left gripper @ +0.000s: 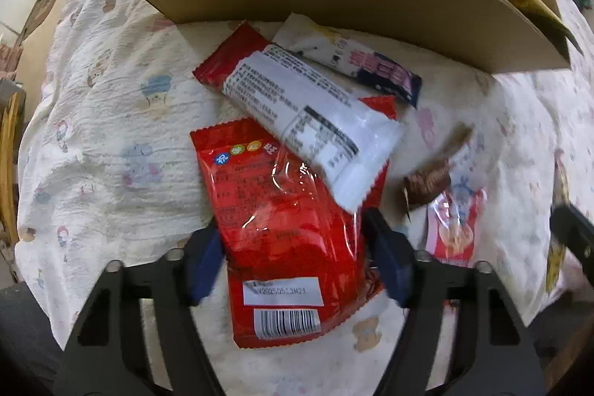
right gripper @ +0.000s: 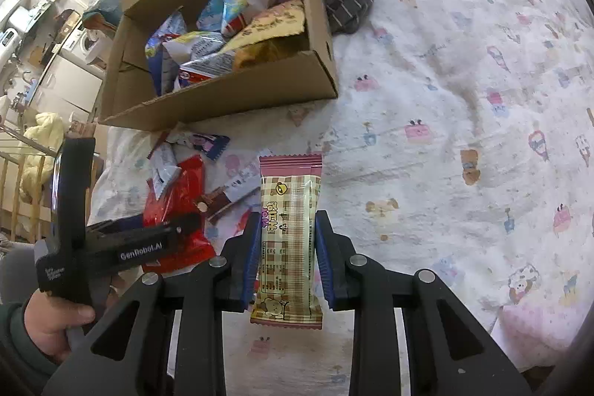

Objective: Organize snacks
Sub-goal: 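Grasp the plaid-wrapped bar with the right tool while the left tool grasps the red bag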

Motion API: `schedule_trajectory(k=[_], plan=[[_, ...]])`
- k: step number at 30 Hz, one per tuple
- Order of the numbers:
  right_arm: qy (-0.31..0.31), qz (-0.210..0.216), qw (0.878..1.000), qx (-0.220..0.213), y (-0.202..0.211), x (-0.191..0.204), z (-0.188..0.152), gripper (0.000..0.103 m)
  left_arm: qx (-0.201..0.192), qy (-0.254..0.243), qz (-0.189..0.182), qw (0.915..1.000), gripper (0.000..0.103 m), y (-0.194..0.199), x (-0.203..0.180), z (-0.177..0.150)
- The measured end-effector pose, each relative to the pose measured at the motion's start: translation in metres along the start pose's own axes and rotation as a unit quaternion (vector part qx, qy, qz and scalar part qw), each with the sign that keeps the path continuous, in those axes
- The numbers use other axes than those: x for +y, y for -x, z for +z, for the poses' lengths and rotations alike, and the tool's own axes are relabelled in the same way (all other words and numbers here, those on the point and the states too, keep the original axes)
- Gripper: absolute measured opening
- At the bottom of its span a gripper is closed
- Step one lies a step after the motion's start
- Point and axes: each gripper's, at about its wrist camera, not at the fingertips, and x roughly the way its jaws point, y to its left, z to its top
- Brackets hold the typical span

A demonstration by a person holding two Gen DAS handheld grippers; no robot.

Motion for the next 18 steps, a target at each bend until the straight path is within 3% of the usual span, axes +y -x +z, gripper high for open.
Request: schedule_trajectory(k=[4, 15, 18], plan=[[0.004, 0.003, 1.000, 0.001, 0.000, 0.003, 0.001, 0.029, 0.010, -0.015, -0.020, 0.9996, 0.053, 0.012, 0.004, -0.009], [0.012, 0.032, 0.999, -0.014, 0.010, 0.017, 0.005, 0.029, 0.002, -0.042, -0.027, 0.9987, 0.052, 0.045, 0.008, -0.042], [0.020, 0.038, 0.999, -0.018, 0.013, 0.024, 0.004, 0.029, -0.008, -0.043, -0.027, 0.9987, 0.052, 0.056, 0.002, -0.037]])
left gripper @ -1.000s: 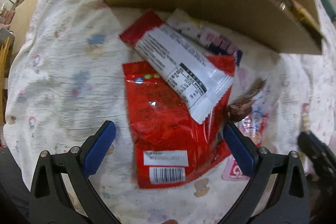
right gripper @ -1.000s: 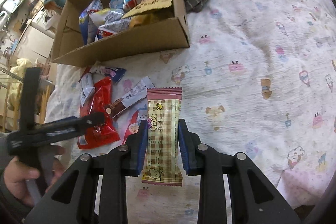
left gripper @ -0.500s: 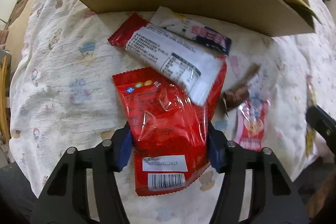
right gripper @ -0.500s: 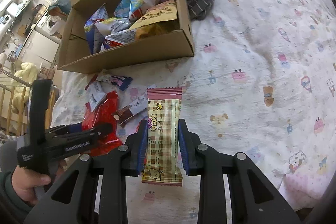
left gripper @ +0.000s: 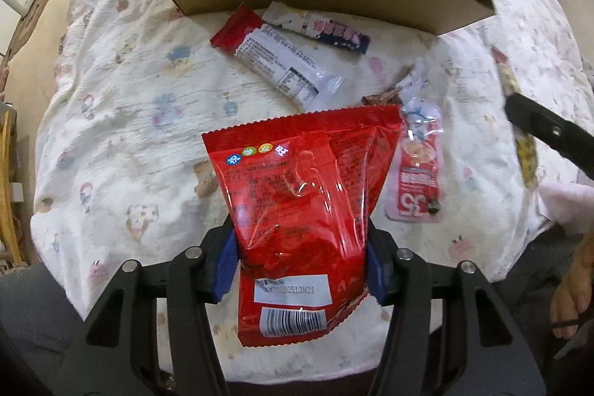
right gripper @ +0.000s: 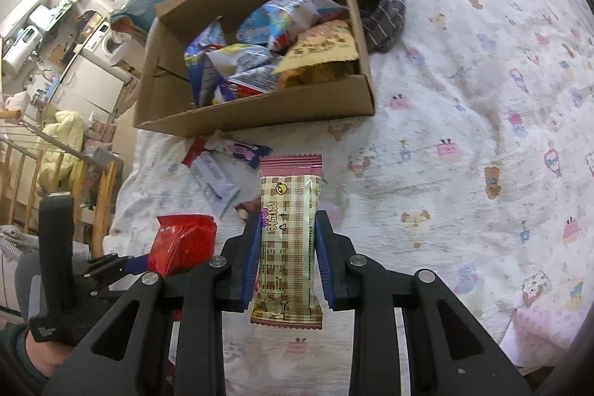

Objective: Organize snacks
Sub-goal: 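Grasp the plaid-wrapped bar with the right tool while the left tool grasps the red bag, then carry both snacks over the box and open both tools to drop them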

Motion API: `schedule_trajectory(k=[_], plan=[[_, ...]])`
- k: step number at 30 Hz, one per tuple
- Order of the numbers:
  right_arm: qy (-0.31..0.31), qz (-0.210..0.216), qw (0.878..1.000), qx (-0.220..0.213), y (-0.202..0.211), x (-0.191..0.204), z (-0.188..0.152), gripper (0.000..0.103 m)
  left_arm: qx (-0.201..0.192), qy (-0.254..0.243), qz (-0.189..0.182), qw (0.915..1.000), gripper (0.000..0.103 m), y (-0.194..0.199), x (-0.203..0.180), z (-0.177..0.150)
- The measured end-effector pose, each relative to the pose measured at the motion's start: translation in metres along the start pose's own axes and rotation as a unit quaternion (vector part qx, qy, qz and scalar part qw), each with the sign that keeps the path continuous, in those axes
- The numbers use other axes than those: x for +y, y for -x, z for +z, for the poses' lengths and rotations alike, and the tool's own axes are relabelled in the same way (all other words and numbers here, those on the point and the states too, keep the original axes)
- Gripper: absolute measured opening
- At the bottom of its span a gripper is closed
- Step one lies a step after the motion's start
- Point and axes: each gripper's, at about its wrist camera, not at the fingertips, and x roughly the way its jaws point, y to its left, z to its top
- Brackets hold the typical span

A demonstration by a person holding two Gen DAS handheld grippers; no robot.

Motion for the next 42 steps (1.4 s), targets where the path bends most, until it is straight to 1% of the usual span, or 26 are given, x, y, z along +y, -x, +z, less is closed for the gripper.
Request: schedule_trajectory(k=[2, 4, 5, 8, 9, 11, 13, 15, 19, 26, 29, 35, 39, 42], plan=[[0.008, 0.003, 1.000, -0.001, 0.001, 0.004, -0.001, 0.029, -0.010, 0.000, -0.003, 1.0000, 0.052, 0.012, 0.000, -0.006], [0.012, 0.009, 1.000, -0.003, 0.004, 0.006, -0.002, 0.029, -0.027, -0.002, 0.001, 0.9996, 0.052, 0.029, -0.002, -0.008], [0.013, 0.010, 1.000, -0.006, 0.005, 0.007, -0.002, 0.029, -0.033, -0.002, 0.002, 0.9994, 0.052, 0.035, 0.006, -0.009], [0.011, 0.020, 1.000, -0.018, 0.013, 0.006, -0.001, 0.029, -0.057, 0.002, 0.002, 0.9984, 0.052, 0.056, 0.004, -0.008], [0.011, 0.026, 0.999, -0.028, 0.018, 0.007, -0.001, 0.029, -0.065, 0.003, 0.004, 0.9979, 0.052, 0.061, 0.002, -0.012], [0.015, 0.033, 0.998, -0.043, 0.026, 0.010, -0.001, 0.029, -0.086, 0.004, 0.012, 0.9962, 0.052, 0.075, 0.004, -0.009], [0.020, 0.043, 0.997, -0.062, 0.036, 0.013, 0.000, 0.029, -0.099, 0.003, 0.019, 0.9949, 0.052, 0.083, 0.005, -0.001], [0.021, 0.047, 0.996, -0.075, 0.043, 0.014, 0.002, 0.029, -0.113, 0.005, 0.025, 0.9932, 0.052, 0.093, 0.006, -0.001], [0.021, 0.052, 0.994, -0.092, 0.050, 0.017, 0.008, 0.029, -0.134, 0.006, 0.034, 0.9904, 0.052, 0.102, 0.013, 0.016], [0.034, 0.035, 0.993, -0.109, 0.051, 0.027, 0.023, 0.029, -0.153, 0.006, 0.039, 0.9875, 0.052, 0.110, 0.022, 0.040], [0.032, 0.037, 0.993, -0.110, 0.050, 0.028, 0.031, 0.029, -0.149, 0.009, 0.032, 0.9883, 0.052, 0.107, 0.029, 0.053], [0.031, 0.051, 0.991, -0.118, 0.051, 0.035, 0.055, 0.029, -0.153, 0.009, 0.036, 0.9875, 0.052, 0.107, 0.039, 0.074], [0.013, 0.076, 0.990, -0.114, 0.047, 0.035, 0.080, 0.029, -0.163, 0.014, 0.039, 0.9858, 0.052, 0.109, 0.045, 0.091], [0.015, 0.072, 0.991, -0.115, 0.043, 0.038, 0.097, 0.029, -0.167, 0.016, 0.040, 0.9849, 0.052, 0.108, 0.048, 0.104]])
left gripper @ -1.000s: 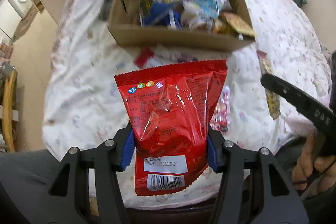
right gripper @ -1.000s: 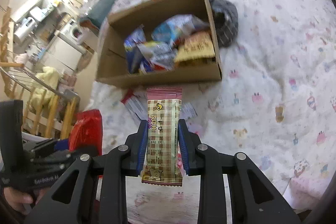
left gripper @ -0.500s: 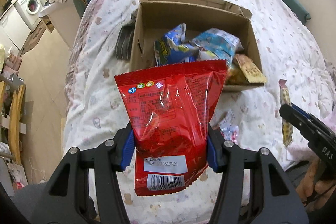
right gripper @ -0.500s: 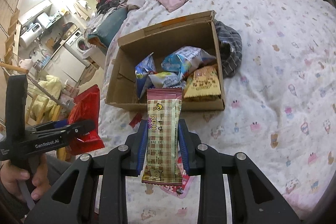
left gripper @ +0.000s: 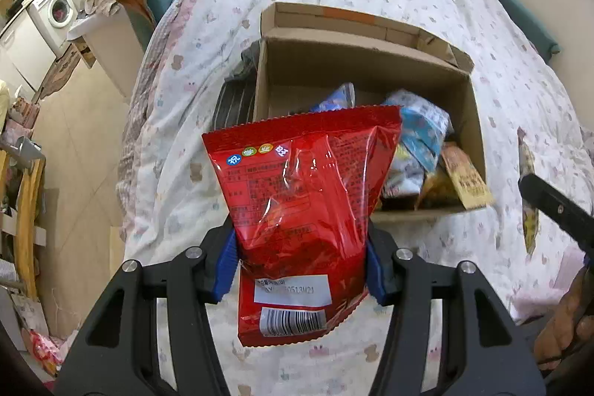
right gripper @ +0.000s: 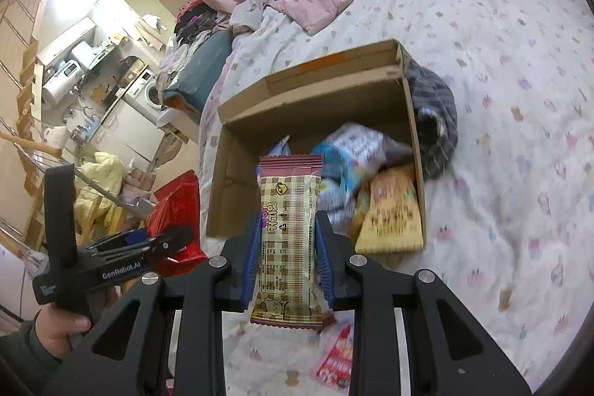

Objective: Organize snacks
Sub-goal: 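Carry both snacks over the box and open both tools to drop them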

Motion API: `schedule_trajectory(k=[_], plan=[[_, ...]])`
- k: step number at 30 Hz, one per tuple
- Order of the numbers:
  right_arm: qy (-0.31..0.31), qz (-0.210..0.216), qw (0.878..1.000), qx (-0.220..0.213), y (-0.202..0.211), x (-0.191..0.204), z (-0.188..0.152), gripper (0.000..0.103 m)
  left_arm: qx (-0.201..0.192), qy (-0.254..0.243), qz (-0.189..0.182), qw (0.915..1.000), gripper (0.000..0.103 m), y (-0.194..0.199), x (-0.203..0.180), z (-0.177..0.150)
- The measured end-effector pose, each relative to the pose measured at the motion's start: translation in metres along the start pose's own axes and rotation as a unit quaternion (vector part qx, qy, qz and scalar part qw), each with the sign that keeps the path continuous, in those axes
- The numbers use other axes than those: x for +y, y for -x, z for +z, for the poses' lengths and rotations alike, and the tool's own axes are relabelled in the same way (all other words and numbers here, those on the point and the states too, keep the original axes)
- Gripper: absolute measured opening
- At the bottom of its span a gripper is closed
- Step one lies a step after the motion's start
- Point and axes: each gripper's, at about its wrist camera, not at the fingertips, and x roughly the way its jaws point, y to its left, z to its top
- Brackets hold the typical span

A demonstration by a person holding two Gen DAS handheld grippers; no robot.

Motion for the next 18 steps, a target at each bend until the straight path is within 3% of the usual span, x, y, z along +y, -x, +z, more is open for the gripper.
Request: schedule_trajectory(k=[7, 12, 18], plan=[[0.011, 0.000, 1.000, 0.011, -0.032, 0.004, 0.029, 0.029, -0.010, 0.015, -0.001, 0.9998, 0.052, -0.019, 0.007, 0.026], [0.003, 0.003, 1.000, 0.025, -0.059, -0.006, 0.044, 0.029, -0.023, 0.055, -0.042, 0.9974, 0.052, -0.035, 0.017, 0.040], [-0.009, -0.003, 0.999, 0.042, -0.090, -0.021, 0.042, 0.029, -0.013, 0.050, -0.051, 0.9974, 0.052, -0.061, 0.012, 0.043]])
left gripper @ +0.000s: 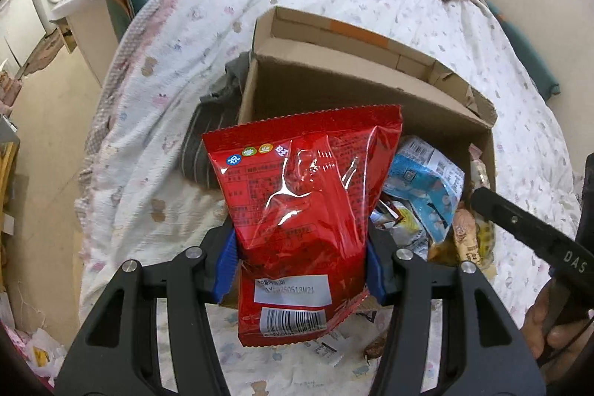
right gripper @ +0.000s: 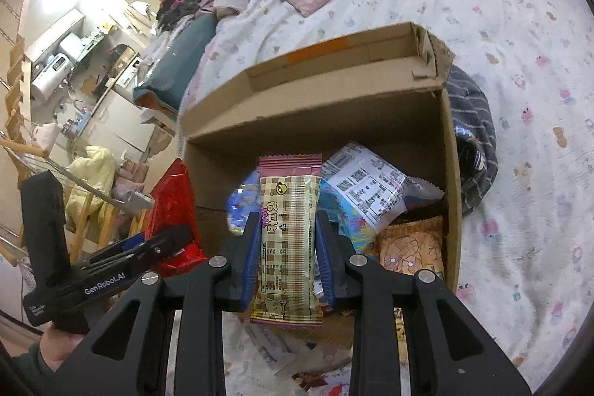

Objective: Organize snacks
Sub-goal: 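Carry both snacks over the box and open both tools to drop them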

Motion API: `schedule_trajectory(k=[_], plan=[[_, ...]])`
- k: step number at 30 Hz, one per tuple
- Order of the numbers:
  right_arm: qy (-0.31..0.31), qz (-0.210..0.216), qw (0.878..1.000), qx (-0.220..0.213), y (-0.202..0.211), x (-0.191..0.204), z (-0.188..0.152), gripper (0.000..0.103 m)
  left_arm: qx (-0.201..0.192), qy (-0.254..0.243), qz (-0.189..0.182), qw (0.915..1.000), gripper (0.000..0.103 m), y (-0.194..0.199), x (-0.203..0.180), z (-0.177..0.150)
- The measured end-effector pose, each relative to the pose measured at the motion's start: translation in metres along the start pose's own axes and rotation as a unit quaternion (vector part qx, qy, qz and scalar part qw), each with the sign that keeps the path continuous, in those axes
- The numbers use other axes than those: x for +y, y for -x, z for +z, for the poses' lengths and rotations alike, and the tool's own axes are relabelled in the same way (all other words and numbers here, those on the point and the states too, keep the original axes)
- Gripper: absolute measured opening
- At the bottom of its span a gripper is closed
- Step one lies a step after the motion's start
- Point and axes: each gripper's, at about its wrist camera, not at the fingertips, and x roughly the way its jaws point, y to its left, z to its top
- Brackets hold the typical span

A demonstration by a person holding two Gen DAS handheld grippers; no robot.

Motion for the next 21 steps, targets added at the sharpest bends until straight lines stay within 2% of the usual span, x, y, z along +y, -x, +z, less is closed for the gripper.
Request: schedule_trajectory(k=[6, 17, 21], plan=[[-0.001, -0.008, 1.000, 0.009, -0.012, -0.005, 0.001, 0.029, -0.020, -0.042, 0.009, 0.9989, 0.052, -0.005, -0.015, 0.003], [-0.004, -0.027, 0.999, 0.024, -0.026, -0.013, -0.004, 0.029, 0.012, -0.060, -0.014, 0.9980, 0.054, -0.022, -0.025, 0.005], [0.004, -0.024, 1.000, 0.018, -0.023, -0.009, -0.002, 0.029, 0.003, -0.073, -0.008, 0.9973, 0.055, -0.017, -0.031, 0.002]])
